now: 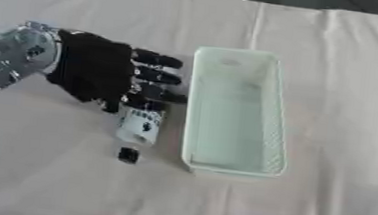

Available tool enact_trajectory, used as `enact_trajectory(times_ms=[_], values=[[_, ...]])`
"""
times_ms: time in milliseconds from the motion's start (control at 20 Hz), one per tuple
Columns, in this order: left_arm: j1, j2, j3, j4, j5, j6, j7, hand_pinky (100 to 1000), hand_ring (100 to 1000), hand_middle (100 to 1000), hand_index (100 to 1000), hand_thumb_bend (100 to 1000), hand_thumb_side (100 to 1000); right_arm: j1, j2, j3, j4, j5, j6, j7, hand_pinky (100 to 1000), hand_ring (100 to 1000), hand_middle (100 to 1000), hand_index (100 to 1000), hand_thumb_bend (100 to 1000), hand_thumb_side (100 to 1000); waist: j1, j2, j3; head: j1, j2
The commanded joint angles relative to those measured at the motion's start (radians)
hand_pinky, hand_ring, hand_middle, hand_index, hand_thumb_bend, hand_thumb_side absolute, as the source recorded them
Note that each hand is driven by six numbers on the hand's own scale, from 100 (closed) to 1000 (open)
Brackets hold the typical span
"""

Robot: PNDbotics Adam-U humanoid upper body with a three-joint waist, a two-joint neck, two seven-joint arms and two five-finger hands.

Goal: Pick up objects on the table and place them in the box.

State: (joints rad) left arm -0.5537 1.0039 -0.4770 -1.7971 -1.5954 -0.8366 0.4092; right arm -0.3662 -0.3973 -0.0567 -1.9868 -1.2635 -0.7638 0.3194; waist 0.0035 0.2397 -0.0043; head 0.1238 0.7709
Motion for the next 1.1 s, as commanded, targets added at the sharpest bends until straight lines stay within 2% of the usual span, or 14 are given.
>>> enact_trajectory(times_ms=[50, 1100], values=[[-0.006, 0.012, 0.002, 0.003, -0.009, -0.07, 0.066, 1000, 881, 933, 890, 512, 356, -0.013, -0.008, -0.005, -0.013, 0.007, -0.003, -0.003, 173, 324, 430, 567, 100, 1000, 0.0, -0.012, -0.002, 0.007, -0.001], [0.009, 0.008, -0.01, 0.03, -0.049, -0.07, 0.088, 1000, 872, 916, 899, 518, 368, -0.019, -0.005, -0.003, -0.013, 0.009, -0.001, -0.003, 173, 324, 430, 567, 100, 1000, -0.003, -0.007, -0.008, 0.004, -0.001]])
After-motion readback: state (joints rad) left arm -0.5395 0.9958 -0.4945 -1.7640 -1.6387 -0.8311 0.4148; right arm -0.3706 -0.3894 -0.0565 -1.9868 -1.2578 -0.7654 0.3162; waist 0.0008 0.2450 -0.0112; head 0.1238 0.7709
